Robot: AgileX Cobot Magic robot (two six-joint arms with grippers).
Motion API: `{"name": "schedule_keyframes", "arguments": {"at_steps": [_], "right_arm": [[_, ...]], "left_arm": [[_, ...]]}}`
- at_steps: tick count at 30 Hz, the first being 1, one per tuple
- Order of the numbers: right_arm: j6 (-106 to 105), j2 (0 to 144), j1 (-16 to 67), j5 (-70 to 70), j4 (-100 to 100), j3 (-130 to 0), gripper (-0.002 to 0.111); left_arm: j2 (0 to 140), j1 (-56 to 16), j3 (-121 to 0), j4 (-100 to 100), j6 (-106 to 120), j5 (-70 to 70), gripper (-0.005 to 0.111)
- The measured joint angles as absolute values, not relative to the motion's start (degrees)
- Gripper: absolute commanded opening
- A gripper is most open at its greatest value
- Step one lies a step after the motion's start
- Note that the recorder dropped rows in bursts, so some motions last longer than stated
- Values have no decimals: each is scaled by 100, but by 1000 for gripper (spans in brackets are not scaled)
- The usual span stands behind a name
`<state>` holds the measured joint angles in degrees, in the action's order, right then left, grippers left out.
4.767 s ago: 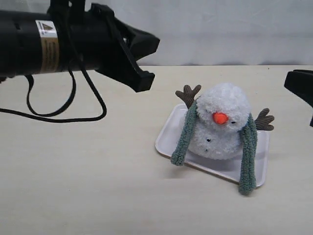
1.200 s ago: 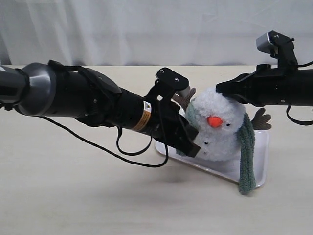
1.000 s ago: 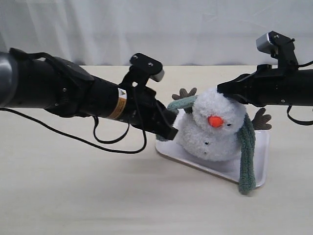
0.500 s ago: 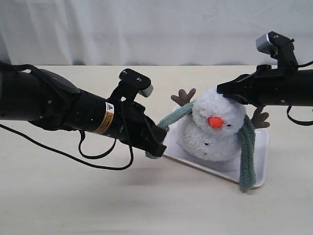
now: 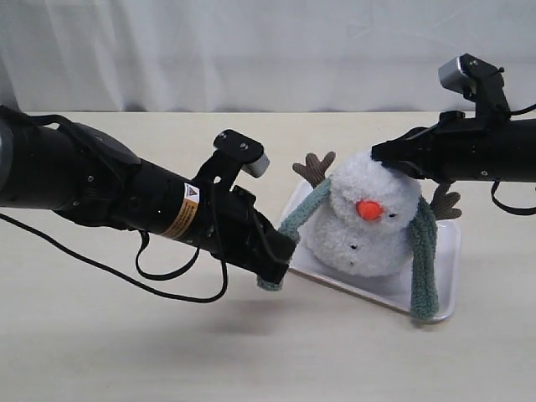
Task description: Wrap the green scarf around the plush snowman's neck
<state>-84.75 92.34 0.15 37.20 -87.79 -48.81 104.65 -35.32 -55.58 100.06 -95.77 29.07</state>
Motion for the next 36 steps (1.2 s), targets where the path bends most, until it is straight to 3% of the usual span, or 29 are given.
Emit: {"name": "schedule_keyframes", "arguments": {"at_steps": [5,9,22,31,36], "right_arm": [[-8341,9234,15,3730,-8675,-4881,4],[-8306,9234,15,3752,-8675,-4881,4],[-8306,8676,15,3752,-8505,-4881,4],[-8230,8028,15,3903,-8458,-4881,4],[-8019,7582,15,3917,-8243,-4881,4]], "left_arm": [[10594,-3532,-5558,10006,-9478,2920,43],[10594,-3532,-5558,10006,-9452,2920,60],[10594,-3532,-5558,10019,-8858,4581,61],[10560,-3532,-5558,10019,-8804,4934,60],[10304,-3532,-5558,10019,-8804,4857,43]]}}
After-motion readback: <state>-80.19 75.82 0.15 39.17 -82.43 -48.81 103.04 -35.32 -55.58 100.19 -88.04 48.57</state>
